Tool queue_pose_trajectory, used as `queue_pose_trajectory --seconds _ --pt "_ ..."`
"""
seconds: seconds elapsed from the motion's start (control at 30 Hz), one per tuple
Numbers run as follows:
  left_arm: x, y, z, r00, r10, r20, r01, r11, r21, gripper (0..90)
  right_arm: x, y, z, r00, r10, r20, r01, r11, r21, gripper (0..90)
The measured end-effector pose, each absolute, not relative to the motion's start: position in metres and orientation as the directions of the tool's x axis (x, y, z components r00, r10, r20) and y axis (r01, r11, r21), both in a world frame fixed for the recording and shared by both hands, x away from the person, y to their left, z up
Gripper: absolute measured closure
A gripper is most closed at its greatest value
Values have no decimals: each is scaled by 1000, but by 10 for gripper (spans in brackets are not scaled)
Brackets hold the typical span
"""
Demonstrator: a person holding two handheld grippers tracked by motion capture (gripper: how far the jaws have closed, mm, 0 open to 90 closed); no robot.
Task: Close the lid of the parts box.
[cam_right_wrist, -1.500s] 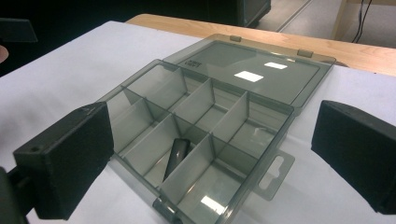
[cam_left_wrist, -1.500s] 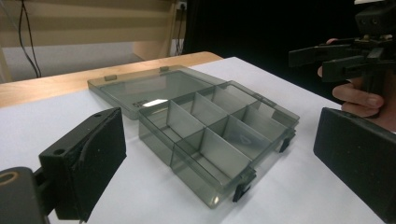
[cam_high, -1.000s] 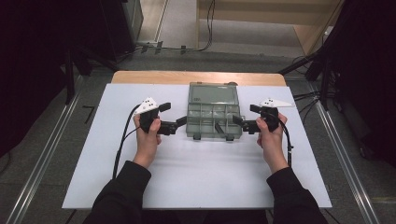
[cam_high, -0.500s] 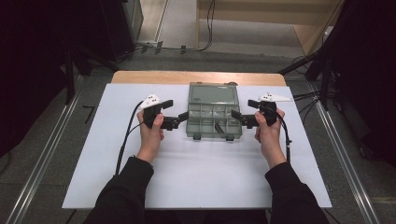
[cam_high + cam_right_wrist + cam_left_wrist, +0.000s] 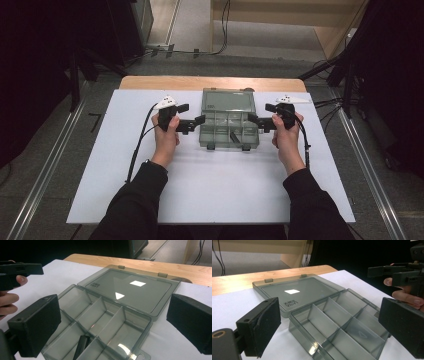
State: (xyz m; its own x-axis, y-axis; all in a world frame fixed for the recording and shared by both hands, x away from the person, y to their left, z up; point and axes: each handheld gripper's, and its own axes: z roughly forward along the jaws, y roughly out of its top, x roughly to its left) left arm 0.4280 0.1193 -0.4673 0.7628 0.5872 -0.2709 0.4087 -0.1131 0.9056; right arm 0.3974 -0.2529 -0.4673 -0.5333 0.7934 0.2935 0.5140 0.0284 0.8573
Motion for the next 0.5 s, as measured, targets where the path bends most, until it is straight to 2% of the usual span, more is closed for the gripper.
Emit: queue_pose_trajectory --seconds 0.4,0.5 --pt "452 112 -471 716 607 -345 484 -75 872 58 418 -252 -471 -518 789 331 543 5 839 0" --pt "460 109 -474 697 615 -368 516 -74 853 58 425 -253 -472 -515 774 368 558 -23 829 0"
